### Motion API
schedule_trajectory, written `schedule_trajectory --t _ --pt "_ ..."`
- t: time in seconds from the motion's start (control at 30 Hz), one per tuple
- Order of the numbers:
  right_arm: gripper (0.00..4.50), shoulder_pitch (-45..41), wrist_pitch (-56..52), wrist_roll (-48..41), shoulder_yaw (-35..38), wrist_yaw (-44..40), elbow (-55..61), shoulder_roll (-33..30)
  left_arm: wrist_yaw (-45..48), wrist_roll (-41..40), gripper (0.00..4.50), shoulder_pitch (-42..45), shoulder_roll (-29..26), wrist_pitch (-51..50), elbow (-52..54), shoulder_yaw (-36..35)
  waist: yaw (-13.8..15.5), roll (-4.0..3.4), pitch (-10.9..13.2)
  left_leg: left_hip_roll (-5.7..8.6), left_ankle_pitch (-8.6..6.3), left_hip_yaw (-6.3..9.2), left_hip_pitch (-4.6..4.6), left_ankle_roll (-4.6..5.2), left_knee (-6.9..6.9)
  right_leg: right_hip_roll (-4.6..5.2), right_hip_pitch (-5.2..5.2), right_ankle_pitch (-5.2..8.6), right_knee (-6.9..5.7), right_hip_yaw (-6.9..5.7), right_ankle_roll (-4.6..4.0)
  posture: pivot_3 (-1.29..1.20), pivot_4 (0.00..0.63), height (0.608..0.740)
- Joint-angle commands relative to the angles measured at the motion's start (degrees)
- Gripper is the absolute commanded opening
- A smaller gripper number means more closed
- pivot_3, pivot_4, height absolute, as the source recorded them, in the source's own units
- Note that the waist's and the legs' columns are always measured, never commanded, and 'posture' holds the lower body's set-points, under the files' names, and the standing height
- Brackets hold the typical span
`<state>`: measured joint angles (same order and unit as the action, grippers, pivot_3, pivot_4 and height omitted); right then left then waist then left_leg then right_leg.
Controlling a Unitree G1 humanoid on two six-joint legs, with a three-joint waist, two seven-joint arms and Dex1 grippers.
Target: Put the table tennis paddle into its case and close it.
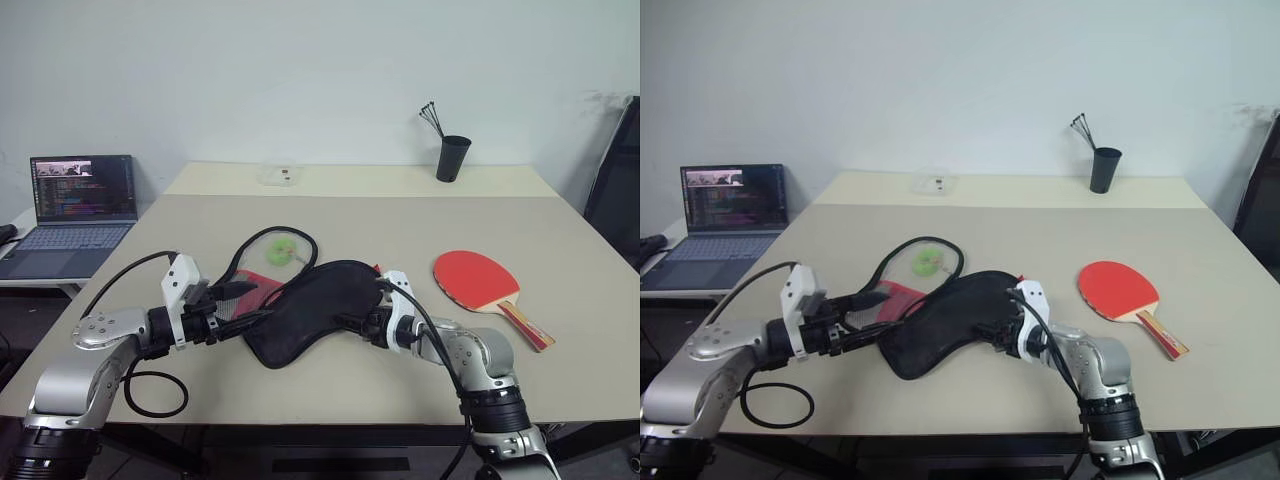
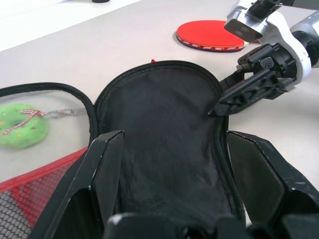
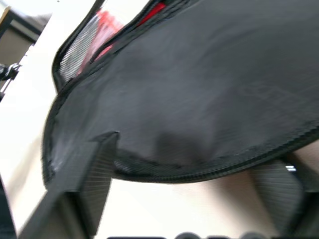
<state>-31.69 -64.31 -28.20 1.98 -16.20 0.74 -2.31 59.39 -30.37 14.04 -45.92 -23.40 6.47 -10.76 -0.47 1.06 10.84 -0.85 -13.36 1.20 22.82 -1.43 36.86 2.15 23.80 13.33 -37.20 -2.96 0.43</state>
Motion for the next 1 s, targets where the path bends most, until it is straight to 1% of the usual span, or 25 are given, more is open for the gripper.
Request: schedule_trajectory --t 0.03,0.1,0.13,0.2,0.3,0.33,0.43,0.57,0.73,0.87,1.0 --pt "2.92 -2.1 0.2 -1.4 3.7 1.6 0.1 1.1 0.0 -0.2 3.54 -0.5 -0.1 1.3 1.5 -1.5 0.0 0.00 0.0 0.00 0.00 0.00 0.00 0.00 0.00 0.00 0.01 0.00 0.00 0.03 0.00 0.00 0.150 0.740" --pt "2.22 -3.2 -0.4 -1.9 5.1 2.1 -0.8 1.3 -0.4 -0.1 3.54 -0.7 0.4 1.5 1.9 -1.2 0.0 0.00 0.0 0.00 0.00 0.00 0.00 0.00 -0.01 0.00 0.03 0.00 -0.01 0.05 0.00 0.00 0.150 0.740" --pt "1.93 -4.1 -0.6 -2.1 5.9 2.1 -1.5 1.2 -0.4 0.0 3.54 -0.6 0.8 1.7 2.0 -0.9 0.0 0.00 0.0 -0.01 0.00 0.00 0.00 0.00 -0.01 0.00 0.04 0.00 -0.01 0.05 0.00 0.00 0.150 0.740" --pt "1.18 -5.4 -0.9 -2.3 6.8 2.0 -2.6 0.9 -0.5 0.3 3.54 -0.5 1.2 1.9 2.2 -0.4 0.0 0.00 0.0 -0.02 0.00 -0.01 0.01 0.00 -0.01 0.00 0.05 -0.01 -0.02 0.06 0.00 0.00 0.150 0.740" --pt "0.18 -8.5 -1.4 -2.5 7.8 1.0 -4.9 -1.2 -0.3 0.7 3.54 -0.1 1.9 2.3 2.4 0.4 0.0 0.00 0.0 0.00 0.00 -0.03 0.01 0.00 -0.02 0.00 0.08 -0.01 -0.04 0.08 -0.01 0.00 0.150 0.740" --pt "0.03 -9.5 -1.6 -2.4 7.6 0.1 -5.7 -2.5 -0.3 0.8 3.54 0.1 2.1 2.5 2.6 0.7 0.0 0.00 0.0 0.00 0.00 -0.05 0.02 0.00 -0.02 0.00 0.09 -0.01 -0.04 0.08 -0.01 0.00 0.150 0.740" --pt "0.03 -11.6 -2.0 -1.4 4.2 -5.2 -8.1 -8.8 0.1 0.9 3.54 0.7 2.7 2.7 3.2 1.8 0.2 0.00 0.0 0.02 0.00 -0.18 0.09 0.00 -0.02 0.01 0.14 -0.01 -0.02 0.08 -0.01 0.00 0.150 0.740" --pt "0.03 -13.4 -0.7 0.2 0.4 -11.3 -12.2 -15.7 0.8 2.0 3.54 0.7 2.9 3.7 3.3 3.4 0.2 0.01 0.0 0.04 -0.04 -0.34 0.10 0.07 -0.02 0.02 0.17 -0.01 0.01 0.18 -0.01 0.00 0.150 0.740" --pt "0.03 -17.9 5.1 5.1 -5.9 -20.5 -21.7 -24.0 1.5 3.1 3.54 1.1 3.3 5.2 2.3 5.0 0.1 0.01 0.0 0.04 -0.07 -0.46 0.11 0.13 -0.03 0.00 0.27 -0.01 -0.03 0.30 -0.01 0.00 0.150 0.740" --pt "0.03 -24.1 13.2 10.5 -9.9 -26.7 -33.5 -26.9 1.9 4.1 3.54 2.5 3.9 6.5 1.0 6.4 0.0 0.02 0.0 0.03 -0.09 -0.58 0.08 0.15 -0.01 -0.03 0.29 -0.02 -0.04 0.41 0.00 0.00 0.150 0.740" --pt "0.03 -30.7 21.8 15.9 -12.1 -30.6 -45.7 -27.1 1.9 4.9 3.54 4.1 5.0 7.1 0.0 7.5 0.0 0.02 0.0 0.02 -0.10 -0.65 0.09 0.17 -0.02 -0.06 0.31 -0.03 -0.04 0.47 -0.01 0.00 0.150 0.740"
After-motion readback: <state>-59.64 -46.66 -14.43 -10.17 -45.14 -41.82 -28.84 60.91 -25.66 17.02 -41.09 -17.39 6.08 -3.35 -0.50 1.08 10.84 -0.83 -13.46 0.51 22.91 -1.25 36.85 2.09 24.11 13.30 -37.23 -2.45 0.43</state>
